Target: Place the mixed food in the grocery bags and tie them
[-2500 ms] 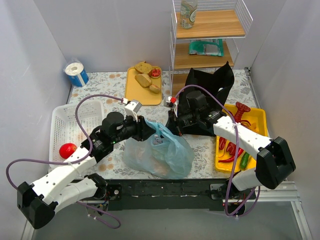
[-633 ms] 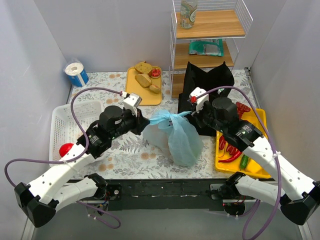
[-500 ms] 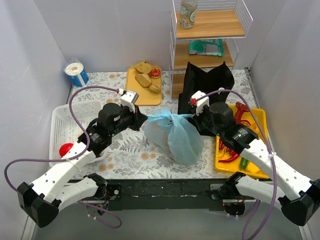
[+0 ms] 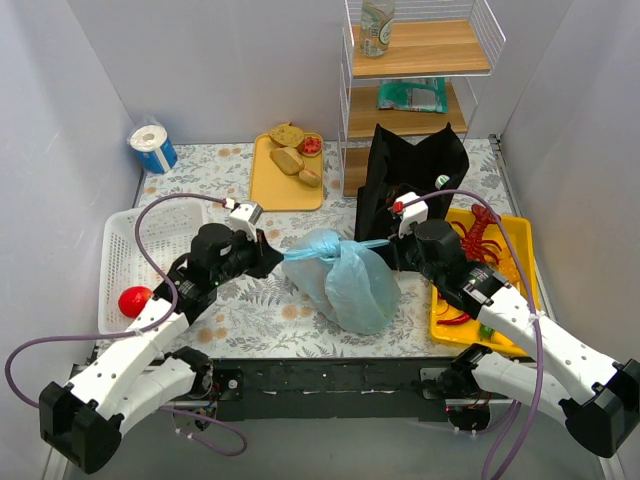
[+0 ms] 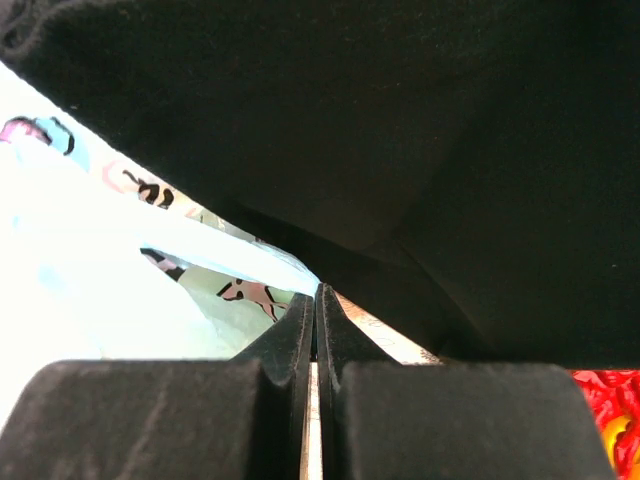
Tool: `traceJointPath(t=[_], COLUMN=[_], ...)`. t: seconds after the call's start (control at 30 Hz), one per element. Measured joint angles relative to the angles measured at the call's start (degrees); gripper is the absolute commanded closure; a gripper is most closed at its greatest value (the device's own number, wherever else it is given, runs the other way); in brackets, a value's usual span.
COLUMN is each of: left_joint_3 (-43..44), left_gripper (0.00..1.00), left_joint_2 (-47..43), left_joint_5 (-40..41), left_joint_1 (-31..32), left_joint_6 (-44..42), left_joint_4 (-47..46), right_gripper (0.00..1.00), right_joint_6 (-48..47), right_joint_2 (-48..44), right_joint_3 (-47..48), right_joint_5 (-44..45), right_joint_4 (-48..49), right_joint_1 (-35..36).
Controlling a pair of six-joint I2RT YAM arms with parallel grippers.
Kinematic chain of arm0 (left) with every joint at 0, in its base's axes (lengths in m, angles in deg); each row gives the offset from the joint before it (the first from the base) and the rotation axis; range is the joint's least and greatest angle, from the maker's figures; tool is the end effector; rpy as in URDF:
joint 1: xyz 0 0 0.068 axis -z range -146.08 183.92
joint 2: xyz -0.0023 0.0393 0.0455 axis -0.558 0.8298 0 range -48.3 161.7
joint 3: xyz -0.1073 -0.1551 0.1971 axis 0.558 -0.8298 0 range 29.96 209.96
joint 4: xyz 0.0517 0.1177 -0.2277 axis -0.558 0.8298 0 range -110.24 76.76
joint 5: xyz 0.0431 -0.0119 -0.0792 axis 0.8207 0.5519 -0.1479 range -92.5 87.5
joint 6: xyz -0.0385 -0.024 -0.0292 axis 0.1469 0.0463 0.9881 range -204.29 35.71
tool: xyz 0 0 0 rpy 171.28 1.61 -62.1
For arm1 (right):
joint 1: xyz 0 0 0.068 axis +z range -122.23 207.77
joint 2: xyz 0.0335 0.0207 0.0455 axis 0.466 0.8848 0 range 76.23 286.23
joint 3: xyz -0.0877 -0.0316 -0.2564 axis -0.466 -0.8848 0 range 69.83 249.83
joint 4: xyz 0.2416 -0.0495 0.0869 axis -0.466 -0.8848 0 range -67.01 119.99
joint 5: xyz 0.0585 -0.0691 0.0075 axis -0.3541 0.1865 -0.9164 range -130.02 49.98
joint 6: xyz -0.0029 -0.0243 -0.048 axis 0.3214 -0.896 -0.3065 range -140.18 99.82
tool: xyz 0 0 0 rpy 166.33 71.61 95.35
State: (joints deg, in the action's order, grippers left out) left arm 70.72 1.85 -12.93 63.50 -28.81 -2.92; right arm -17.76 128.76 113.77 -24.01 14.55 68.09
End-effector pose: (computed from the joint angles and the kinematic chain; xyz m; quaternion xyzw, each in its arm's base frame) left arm 0.1706 -0.1043 0.2863 -0.1435 0.8370 -0.4102 0.3327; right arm 0.1660 0.1280 0.3017 -0.1980 0.8103 0.0876 0.5446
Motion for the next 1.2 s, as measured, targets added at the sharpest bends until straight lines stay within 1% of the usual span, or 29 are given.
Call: traceJointPath(t=[0.07, 0.17, 0.2, 0.23, 0.27, 0.3, 0.33, 0.37, 0.4, 0.5, 0.53, 0.77, 0.93, 1.0, 1.03, 1.07, 1.1, 1.17, 1.2], left_joint_3=[-1.4, -3.6, -3.8, -3.8, -3.8, -3.7, -3.5, -3.2, -2.8, -1.9, -1.7, 0.5, 0.6, 0.6, 0.6, 0.6, 0.6, 0.6, 0.6], left_gripper=[1.00, 1.00, 0.99, 0.93, 0.82, 0.56, 0.49, 0.44, 0.32, 0.20, 0.20, 0.26, 0.26, 0.28, 0.32, 0.38, 0.57, 0.80, 1.00], left_joint_2=[-1.4, -3.2, -3.4, -3.3, -3.1, -2.5, -1.7, -0.6, 0.6, 3.7, 4.1, 7.8, 10.7, 10.8, 10.9, 11.0, 11.3, 12.5, 13.2], left_joint_5=[-1.9, -7.4, -9.4, -11.3, -12.8, -14.2, -15.7, -17.0, -18.3, -20.8, -21.2, -25.0, -26.3, -26.4, -26.6, -26.8, -27.1, -27.9, -28.1], left_joint_1=[-0.3, -1.1, -1.3, -1.5, -1.7, -1.9, -2.1, -2.2, -2.2, -2.4, -2.4, -2.4, -1.7, -1.2, -1.0, -0.8, -0.5, 0.1, 0.4], left_joint_6=[0.2, -0.6, -1.1, -1.7, -2.3, -3.2, -4.0, -4.9, -5.3, -6.5, -6.8, -8.4, -8.8, -9.0, -9.1, -9.2, -9.3, -9.2, -9.3], left_joint_4=[-0.1, -1.1, -1.1, -1.1, -1.2, -1.2, -1.0, -0.9, -0.8, -0.5, -0.4, -0.6, -0.2, 0.2, 0.2, 0.2, 0.2, 0.3, 0.3], right_gripper=[0.99, 0.99, 0.99, 0.99, 0.99, 0.99, 0.99, 0.99, 0.99, 0.99, 0.99, 0.99, 0.99, 0.99, 0.99, 0.99, 0.99, 0.99, 0.99], right_joint_6=[0.3, -0.3, -1.0, -1.8, -2.4, -3.1, -3.9, -4.6, -5.3, -6.6, -7.0, -8.4, -8.7, -8.8, -8.8, -8.8, -8.8, -8.8, -8.8], right_joint_2=[0.0, -0.2, -0.3, -0.5, -0.5, -0.6, -0.6, -0.6, -0.6, -0.6, -0.6, -0.6, -0.3, -0.2, -0.2, -0.2, 0.0, 0.2, 0.2], right_joint_3=[-0.1, -0.4, -0.6, -0.6, -0.6, -0.6, -0.6, -0.6, -0.6, -0.6, -0.6, -0.6, -0.6, -0.6, -0.6, -0.6, -0.6, -0.6, -0.6], right_joint_5=[-0.1, -1.1, -1.7, -2.9, -3.8, -5.0, -6.4, -8.0, -9.3, -13.0, -14.1, -18.0, -18.2, -18.2, -18.2, -18.2, -18.2, -18.1, -18.1], right_joint_4=[0.2, 0.5, 0.5, 0.4, 0.5, 0.5, 0.4, 0.4, 0.4, 0.4, 0.5, 0.5, 0.6, 0.6, 0.6, 0.6, 0.6, 0.6, 0.7], right_joint_1=[0.0, -0.3, -0.5, -0.8, -1.1, -1.4, -1.7, -1.9, -2.1, -2.2, -2.2, -2.2, -2.2, -2.2, -2.2, -2.2, -2.2, -2.3, -2.3])
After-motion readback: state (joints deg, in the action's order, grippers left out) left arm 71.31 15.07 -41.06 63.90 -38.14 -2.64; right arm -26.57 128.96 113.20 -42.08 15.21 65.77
